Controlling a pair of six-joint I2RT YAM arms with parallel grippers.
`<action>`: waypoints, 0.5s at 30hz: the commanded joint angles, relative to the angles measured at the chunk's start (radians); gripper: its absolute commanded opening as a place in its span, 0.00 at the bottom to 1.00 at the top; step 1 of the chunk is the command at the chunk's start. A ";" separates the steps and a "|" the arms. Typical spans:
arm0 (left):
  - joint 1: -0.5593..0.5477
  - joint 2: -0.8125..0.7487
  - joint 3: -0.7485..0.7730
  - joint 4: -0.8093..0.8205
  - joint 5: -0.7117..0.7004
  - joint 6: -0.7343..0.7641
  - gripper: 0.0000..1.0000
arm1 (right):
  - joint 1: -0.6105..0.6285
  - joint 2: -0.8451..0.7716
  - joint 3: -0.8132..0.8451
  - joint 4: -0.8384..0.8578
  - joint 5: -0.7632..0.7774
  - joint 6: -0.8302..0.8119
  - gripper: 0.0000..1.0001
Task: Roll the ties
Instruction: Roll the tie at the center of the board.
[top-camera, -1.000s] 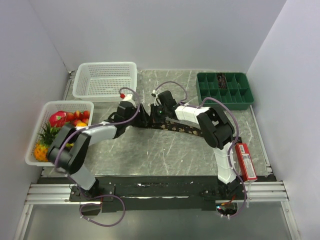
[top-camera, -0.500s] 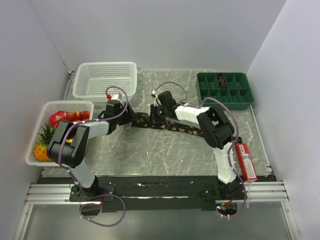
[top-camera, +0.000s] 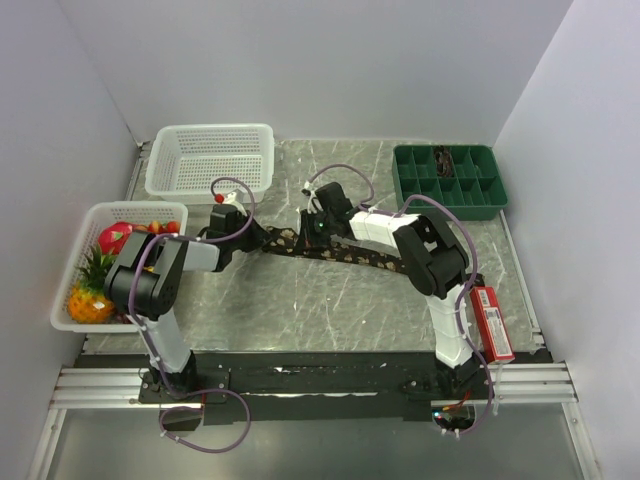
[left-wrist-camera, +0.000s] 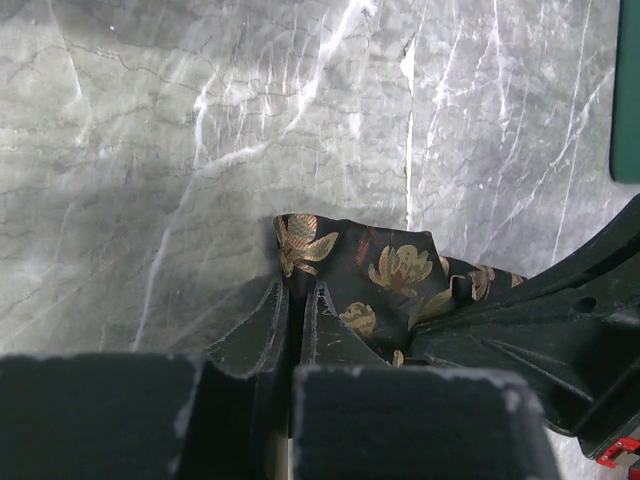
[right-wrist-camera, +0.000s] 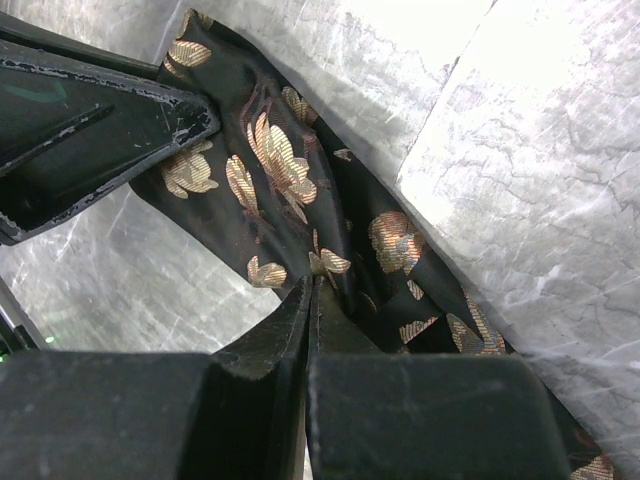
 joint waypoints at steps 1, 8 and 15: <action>0.000 -0.054 0.024 -0.067 -0.044 0.046 0.01 | 0.006 -0.059 0.021 -0.049 0.016 -0.016 0.00; -0.001 -0.098 0.138 -0.262 -0.101 0.141 0.01 | -0.025 -0.115 0.008 -0.042 0.044 -0.015 0.00; -0.053 -0.108 0.228 -0.397 -0.198 0.214 0.01 | -0.027 -0.073 0.040 -0.044 0.054 -0.001 0.00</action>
